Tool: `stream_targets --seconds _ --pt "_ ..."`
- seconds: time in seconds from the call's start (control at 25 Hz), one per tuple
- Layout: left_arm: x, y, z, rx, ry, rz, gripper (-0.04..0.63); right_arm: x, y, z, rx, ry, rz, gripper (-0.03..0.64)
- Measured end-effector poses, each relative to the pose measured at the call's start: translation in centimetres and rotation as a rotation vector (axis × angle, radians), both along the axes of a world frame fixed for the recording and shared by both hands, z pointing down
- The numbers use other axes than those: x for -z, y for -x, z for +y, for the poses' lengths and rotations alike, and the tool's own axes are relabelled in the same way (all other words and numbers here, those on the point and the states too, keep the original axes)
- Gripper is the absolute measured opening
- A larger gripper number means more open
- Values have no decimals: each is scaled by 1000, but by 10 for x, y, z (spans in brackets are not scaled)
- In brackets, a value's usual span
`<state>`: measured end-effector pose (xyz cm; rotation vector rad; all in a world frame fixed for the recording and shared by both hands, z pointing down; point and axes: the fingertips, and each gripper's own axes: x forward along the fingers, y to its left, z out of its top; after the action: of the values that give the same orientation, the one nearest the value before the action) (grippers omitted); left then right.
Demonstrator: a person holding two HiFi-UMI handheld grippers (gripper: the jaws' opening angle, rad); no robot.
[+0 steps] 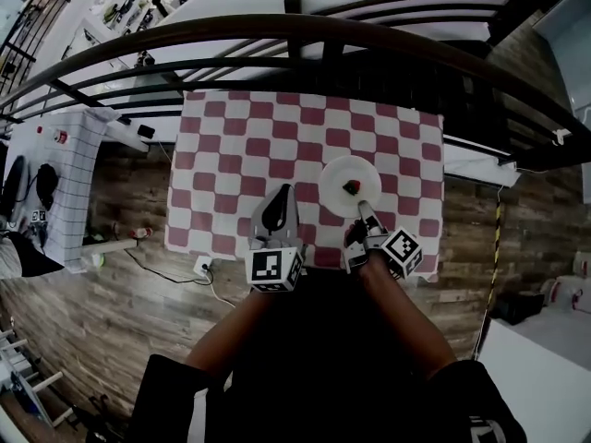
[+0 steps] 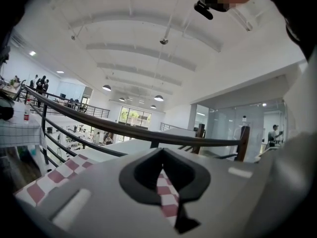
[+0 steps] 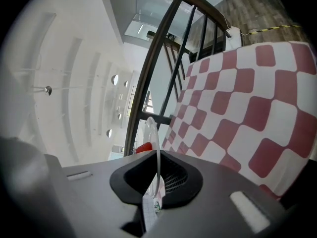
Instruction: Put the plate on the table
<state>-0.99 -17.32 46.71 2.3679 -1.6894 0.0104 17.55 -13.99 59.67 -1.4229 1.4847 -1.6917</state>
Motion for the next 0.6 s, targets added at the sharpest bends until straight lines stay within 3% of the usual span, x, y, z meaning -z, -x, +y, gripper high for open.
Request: stream_targets --seconds 0.6 --pt "-18 -11 -13 62 41 -38 11 -45 17 -34 164 36 -9 12"
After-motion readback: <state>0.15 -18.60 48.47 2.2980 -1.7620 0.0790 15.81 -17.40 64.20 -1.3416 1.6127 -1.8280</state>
